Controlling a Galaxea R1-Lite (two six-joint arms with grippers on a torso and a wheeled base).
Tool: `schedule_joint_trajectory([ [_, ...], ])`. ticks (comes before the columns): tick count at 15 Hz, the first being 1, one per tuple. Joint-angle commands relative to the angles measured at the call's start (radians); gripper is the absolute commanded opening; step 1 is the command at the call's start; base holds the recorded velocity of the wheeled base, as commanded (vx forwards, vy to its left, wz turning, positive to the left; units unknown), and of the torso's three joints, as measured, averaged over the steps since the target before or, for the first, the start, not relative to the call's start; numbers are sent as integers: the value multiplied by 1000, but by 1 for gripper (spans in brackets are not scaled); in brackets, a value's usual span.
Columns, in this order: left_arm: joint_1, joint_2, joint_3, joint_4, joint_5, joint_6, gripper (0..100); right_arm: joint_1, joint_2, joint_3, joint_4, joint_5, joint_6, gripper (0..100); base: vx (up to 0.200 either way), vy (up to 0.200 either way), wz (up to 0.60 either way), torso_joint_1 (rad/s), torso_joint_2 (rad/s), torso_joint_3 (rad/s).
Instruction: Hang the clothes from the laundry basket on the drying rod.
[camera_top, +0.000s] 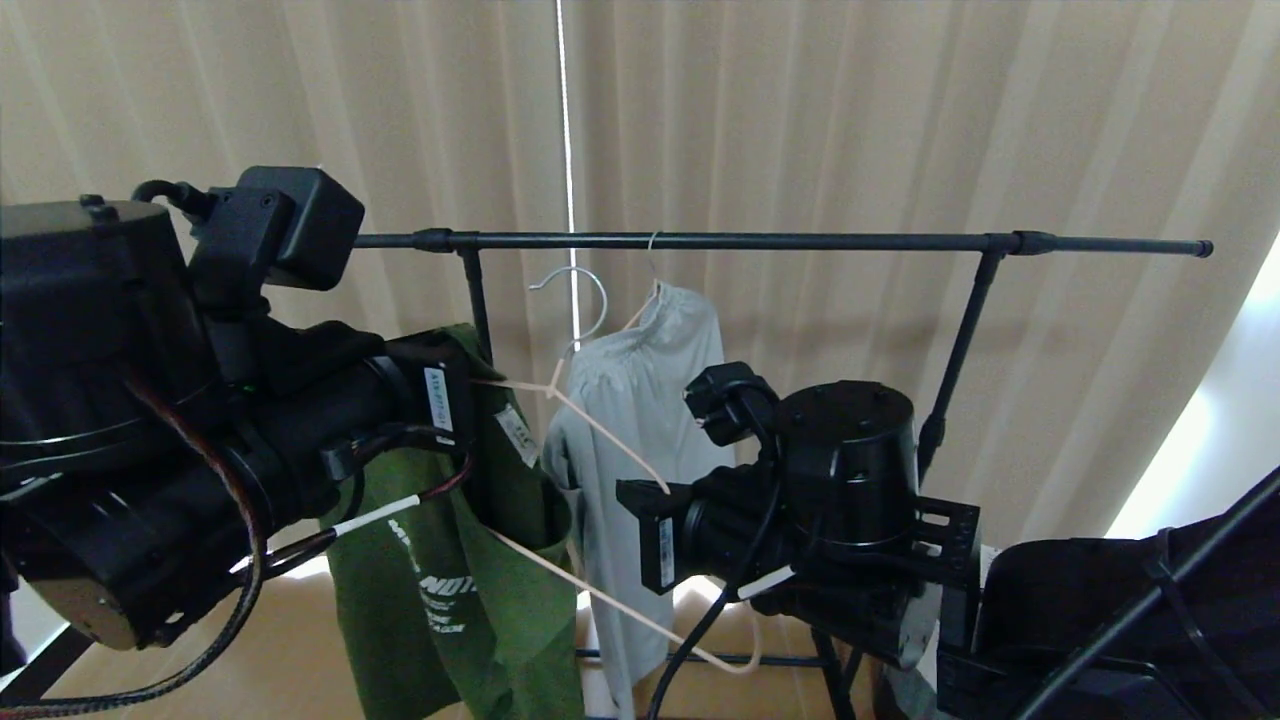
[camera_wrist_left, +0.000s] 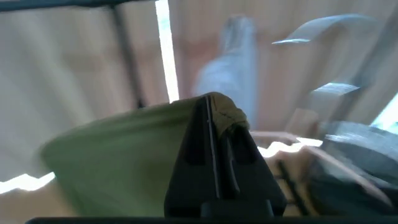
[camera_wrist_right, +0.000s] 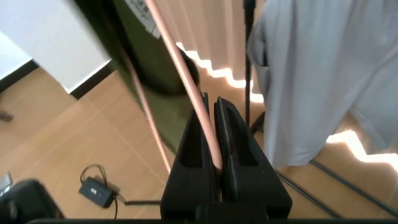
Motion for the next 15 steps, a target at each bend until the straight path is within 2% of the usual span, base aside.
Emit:
schedule_joint_trajectory([
  [1,-5,-9,13,-2,-48,0,0,-13,5,-11,-1,-1,0,0,0,0,0,0,0,0],
  [2,-5,-10,30,-2,-123,0,0,-25,5,-19,-1,-5,6,0,0,0,0,0,0,0],
  [5,-6,-12,75,-3,-230,2,0,-42,3,-28,-1,-14,24,0,0,0,0,0,0,0],
  [8,-11,-12,117,-3,-240,9,0,-51,-2,-30,-4,-14,26,0,0,0,0,0,0,0],
  [12,-12,-12,128,-3,-240,11,0,-56,-6,-13,-73,-18,14,0,0,0,0,0,0,0],
  [15,-12,-14,127,-3,-241,12,0,-57,-17,-13,-99,-20,-36,0,0,0,0,0,0,0],
])
